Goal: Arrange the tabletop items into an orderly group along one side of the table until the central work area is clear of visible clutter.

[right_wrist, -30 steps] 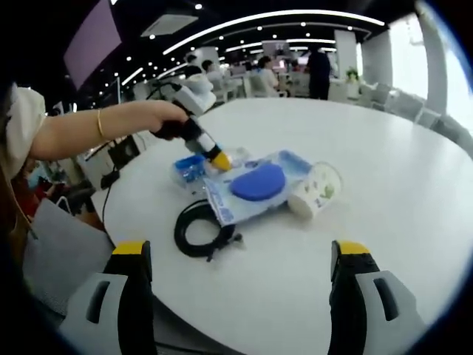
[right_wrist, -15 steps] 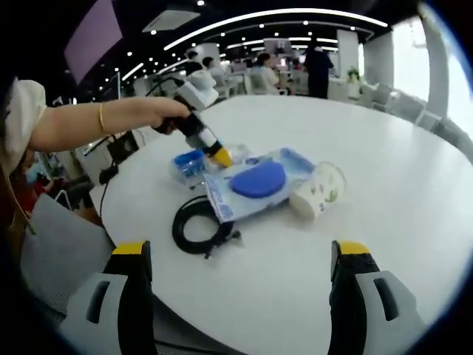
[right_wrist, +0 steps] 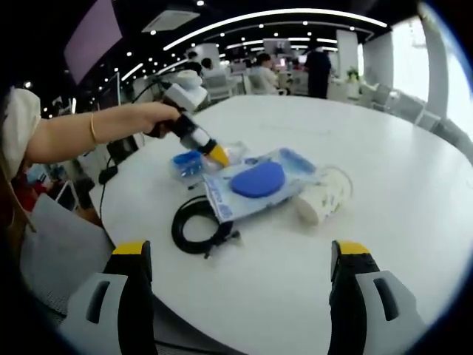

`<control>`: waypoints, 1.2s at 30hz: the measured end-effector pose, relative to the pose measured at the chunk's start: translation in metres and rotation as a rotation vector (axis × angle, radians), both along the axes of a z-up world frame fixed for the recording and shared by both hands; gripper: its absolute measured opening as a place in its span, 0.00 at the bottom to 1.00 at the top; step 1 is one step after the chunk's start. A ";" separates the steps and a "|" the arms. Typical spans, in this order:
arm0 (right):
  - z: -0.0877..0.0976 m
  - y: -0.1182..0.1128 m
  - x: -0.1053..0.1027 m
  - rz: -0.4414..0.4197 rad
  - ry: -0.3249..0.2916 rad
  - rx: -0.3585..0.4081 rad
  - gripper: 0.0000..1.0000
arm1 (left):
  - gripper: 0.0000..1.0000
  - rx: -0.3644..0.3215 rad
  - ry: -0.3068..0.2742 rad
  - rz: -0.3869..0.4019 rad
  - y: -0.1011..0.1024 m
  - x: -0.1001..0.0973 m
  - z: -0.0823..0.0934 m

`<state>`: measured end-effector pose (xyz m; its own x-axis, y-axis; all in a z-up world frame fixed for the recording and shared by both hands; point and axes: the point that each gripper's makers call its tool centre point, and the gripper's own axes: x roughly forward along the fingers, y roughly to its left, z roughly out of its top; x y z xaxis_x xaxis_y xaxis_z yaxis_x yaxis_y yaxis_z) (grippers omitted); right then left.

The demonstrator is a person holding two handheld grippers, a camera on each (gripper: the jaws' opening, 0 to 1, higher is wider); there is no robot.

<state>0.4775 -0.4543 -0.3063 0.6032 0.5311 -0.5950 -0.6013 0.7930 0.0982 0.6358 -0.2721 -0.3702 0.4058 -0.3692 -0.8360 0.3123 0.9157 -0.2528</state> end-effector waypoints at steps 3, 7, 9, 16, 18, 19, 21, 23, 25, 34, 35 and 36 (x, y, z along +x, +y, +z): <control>0.000 0.000 0.000 0.001 0.001 0.000 0.99 | 0.33 -0.025 -0.024 0.005 0.000 -0.002 0.003; -0.001 0.000 -0.001 0.004 0.002 -0.003 0.99 | 0.33 -0.039 -0.107 0.000 0.003 -0.002 0.014; -0.001 0.000 -0.001 0.004 0.003 -0.005 0.99 | 0.33 -0.027 -0.137 0.009 0.006 -0.005 0.020; -0.001 -0.001 0.000 0.001 0.003 -0.006 0.98 | 0.33 -0.118 -0.264 0.067 0.009 -0.009 0.035; -0.001 0.000 0.000 0.003 0.004 -0.006 0.98 | 0.33 -0.133 -0.260 0.042 0.009 -0.014 0.034; -0.001 0.000 0.000 0.004 0.003 -0.008 0.98 | 0.33 -0.135 -0.254 0.038 0.009 -0.017 0.033; -0.001 0.000 -0.001 0.007 0.003 -0.009 0.98 | 0.33 -0.137 -0.288 0.046 0.010 -0.019 0.037; -0.001 0.000 -0.001 0.007 0.003 -0.012 0.98 | 0.33 -0.131 -0.337 0.047 0.010 -0.020 0.041; 0.000 0.000 0.000 0.006 0.002 -0.009 0.98 | 0.33 -0.118 -0.377 0.041 0.009 -0.021 0.044; 0.001 0.000 0.000 0.005 -0.003 -0.005 0.99 | 0.33 -0.057 -0.552 0.120 0.025 -0.019 0.065; 0.001 0.000 0.000 0.004 -0.004 -0.004 0.99 | 0.33 -0.054 -0.568 0.125 0.027 -0.019 0.067; 0.002 0.000 0.000 0.004 -0.005 -0.003 0.99 | 0.33 -0.057 -0.586 0.133 0.028 -0.018 0.071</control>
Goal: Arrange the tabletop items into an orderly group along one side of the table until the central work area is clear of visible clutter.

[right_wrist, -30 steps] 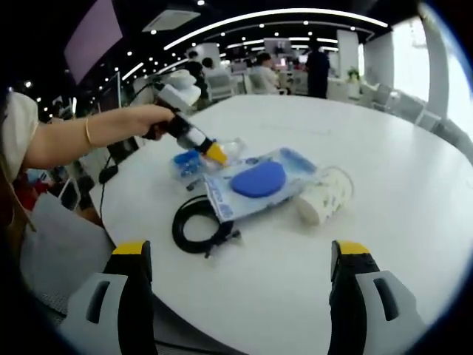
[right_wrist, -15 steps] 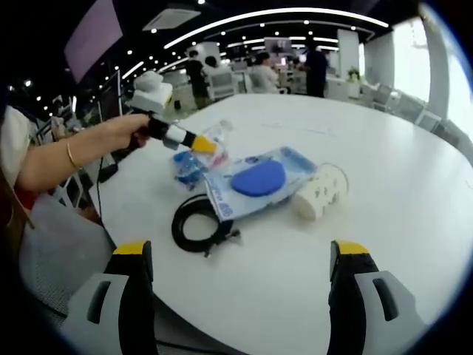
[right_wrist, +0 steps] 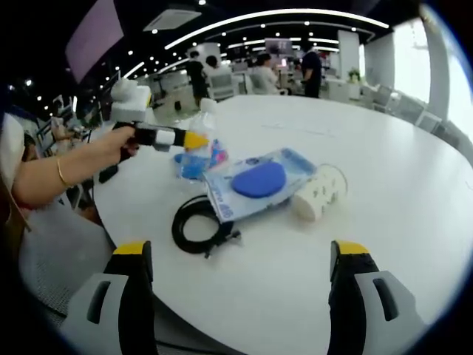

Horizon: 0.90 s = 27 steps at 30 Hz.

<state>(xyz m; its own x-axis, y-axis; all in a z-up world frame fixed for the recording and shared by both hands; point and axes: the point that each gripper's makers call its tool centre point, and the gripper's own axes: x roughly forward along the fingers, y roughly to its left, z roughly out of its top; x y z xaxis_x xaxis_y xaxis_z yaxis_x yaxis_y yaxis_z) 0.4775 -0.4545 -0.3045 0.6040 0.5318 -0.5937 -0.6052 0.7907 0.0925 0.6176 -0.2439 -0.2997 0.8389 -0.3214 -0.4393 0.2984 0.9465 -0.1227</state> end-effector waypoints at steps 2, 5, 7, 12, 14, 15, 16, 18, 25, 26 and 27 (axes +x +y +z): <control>0.000 0.000 0.000 0.001 -0.001 -0.001 0.99 | 0.33 -0.015 -0.031 0.015 0.002 0.002 0.007; 0.000 0.000 0.000 0.002 -0.001 -0.003 0.99 | 0.33 -0.023 -0.069 0.045 0.006 0.005 0.016; 0.000 0.000 0.000 0.002 0.000 -0.003 0.99 | 0.33 -0.020 -0.084 0.057 0.007 0.005 0.020; 0.000 0.000 0.000 0.001 -0.001 -0.003 0.99 | 0.33 0.012 -0.090 0.071 0.013 0.006 0.021; 0.000 0.000 0.000 0.001 -0.003 -0.009 0.99 | 0.33 0.013 -0.095 0.079 0.015 0.006 0.022; 0.000 0.000 0.000 0.001 -0.003 -0.013 0.99 | 0.33 0.014 -0.099 0.080 0.017 0.007 0.023; -0.001 -0.001 0.000 0.002 -0.003 -0.017 0.99 | 0.33 0.010 -0.106 0.085 0.019 0.007 0.026; -0.001 0.000 0.000 0.002 -0.002 -0.016 0.99 | 0.33 -0.022 -0.134 0.117 0.024 0.009 0.034; -0.003 0.000 -0.001 0.004 0.006 -0.021 0.99 | 0.33 0.002 -0.163 0.148 0.040 0.018 0.041; -0.003 0.000 -0.001 0.003 0.007 -0.021 0.99 | 0.33 0.004 -0.160 0.147 0.042 0.019 0.041; -0.003 -0.001 -0.001 0.003 0.007 -0.022 0.99 | 0.33 0.004 -0.160 0.153 0.045 0.020 0.041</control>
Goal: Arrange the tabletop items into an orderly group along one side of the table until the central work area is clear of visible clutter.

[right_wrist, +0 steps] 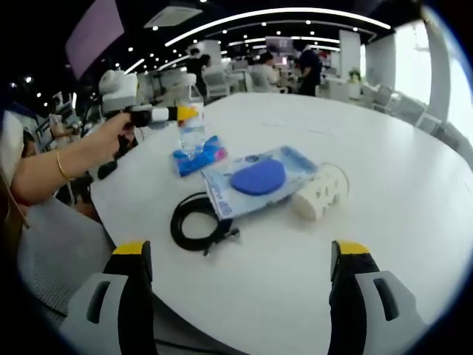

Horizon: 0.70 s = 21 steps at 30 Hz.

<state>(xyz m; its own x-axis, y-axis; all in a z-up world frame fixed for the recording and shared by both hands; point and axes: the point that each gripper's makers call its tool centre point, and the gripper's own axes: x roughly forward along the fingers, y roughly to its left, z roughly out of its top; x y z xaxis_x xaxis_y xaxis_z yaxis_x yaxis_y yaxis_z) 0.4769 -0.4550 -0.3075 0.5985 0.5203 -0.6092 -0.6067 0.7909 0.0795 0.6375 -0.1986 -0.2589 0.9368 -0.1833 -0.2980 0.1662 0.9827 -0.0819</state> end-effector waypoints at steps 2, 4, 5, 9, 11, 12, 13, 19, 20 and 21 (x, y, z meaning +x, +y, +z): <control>0.000 -0.001 0.000 -0.002 0.001 -0.001 0.99 | 0.33 0.005 -0.004 0.009 0.006 0.002 0.001; 0.000 0.000 0.000 -0.003 0.003 0.002 0.99 | 0.33 0.009 -0.009 0.013 0.010 0.005 0.003; -0.001 0.000 0.000 -0.003 0.003 0.002 0.99 | 0.33 0.012 -0.010 0.017 0.013 0.006 0.004; -0.002 0.001 -0.001 0.004 0.006 -0.002 0.99 | 0.33 0.024 -0.023 0.036 0.025 0.012 0.009; -0.002 0.001 -0.002 0.007 0.008 -0.003 0.99 | 0.33 0.022 -0.030 0.047 0.030 0.015 0.011; -0.002 0.001 -0.002 0.007 0.009 -0.004 0.99 | 0.33 0.022 -0.033 0.052 0.033 0.017 0.012; -0.003 0.001 -0.002 0.007 0.012 -0.006 0.99 | 0.33 0.024 -0.037 0.058 0.037 0.020 0.014; 0.000 0.005 -0.002 0.024 -0.008 -0.006 0.99 | 0.33 0.016 -0.054 0.089 0.056 0.031 0.021; 0.000 0.005 -0.002 0.027 -0.010 -0.006 0.99 | 0.33 0.014 -0.056 0.092 0.058 0.033 0.021; 0.000 0.006 -0.003 0.031 -0.009 -0.008 0.99 | 0.33 0.011 -0.063 0.093 0.059 0.034 0.022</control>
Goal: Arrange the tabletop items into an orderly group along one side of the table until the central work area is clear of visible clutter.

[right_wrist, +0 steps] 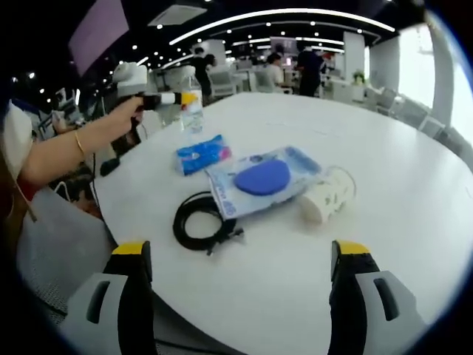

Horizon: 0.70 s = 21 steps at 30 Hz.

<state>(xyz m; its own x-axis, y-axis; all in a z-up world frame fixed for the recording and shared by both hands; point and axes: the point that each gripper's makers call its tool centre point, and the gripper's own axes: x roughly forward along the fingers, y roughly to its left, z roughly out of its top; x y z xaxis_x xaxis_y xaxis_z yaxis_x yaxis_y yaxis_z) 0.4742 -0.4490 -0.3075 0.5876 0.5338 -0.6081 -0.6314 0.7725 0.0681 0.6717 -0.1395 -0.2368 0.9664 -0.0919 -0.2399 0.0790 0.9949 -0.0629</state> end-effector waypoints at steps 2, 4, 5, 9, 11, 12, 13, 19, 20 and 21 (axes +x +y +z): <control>-0.001 0.000 0.000 0.004 0.001 -0.008 0.99 | 0.33 0.000 -0.007 0.005 0.003 0.003 0.002; -0.004 -0.001 -0.001 0.005 0.008 -0.022 0.99 | 0.33 0.023 -0.008 0.008 0.006 0.007 0.001; -0.005 -0.001 -0.001 0.006 0.009 -0.026 0.99 | 0.33 0.028 -0.009 0.008 0.007 0.009 0.000; -0.006 -0.001 -0.002 0.010 0.012 -0.025 0.99 | 0.33 0.035 -0.006 0.016 0.013 0.015 -0.004; -0.006 0.000 -0.003 0.015 0.021 -0.018 0.99 | 0.33 0.046 0.004 0.019 0.015 0.019 -0.007; -0.007 0.001 -0.003 0.016 0.023 -0.017 0.99 | 0.33 0.046 0.003 0.021 0.017 0.022 -0.008; -0.007 0.001 -0.003 0.017 0.023 -0.016 0.99 | 0.33 0.051 0.002 0.020 0.018 0.024 -0.008; -0.009 -0.001 -0.002 0.007 0.033 -0.014 0.99 | 0.33 0.041 -0.003 0.035 0.029 0.037 -0.014; -0.010 -0.001 -0.002 0.006 0.037 -0.016 0.99 | 0.33 0.038 -0.004 0.039 0.031 0.039 -0.016; -0.011 -0.002 -0.002 0.005 0.042 -0.019 0.99 | 0.33 0.038 -0.002 0.042 0.034 0.042 -0.018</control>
<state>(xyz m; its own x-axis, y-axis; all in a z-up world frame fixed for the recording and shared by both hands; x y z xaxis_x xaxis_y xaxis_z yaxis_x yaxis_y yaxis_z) 0.4719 -0.4508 -0.3188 0.5588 0.5246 -0.6423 -0.6320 0.7708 0.0798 0.7137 -0.1058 -0.2547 0.9698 -0.0418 -0.2402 0.0369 0.9990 -0.0250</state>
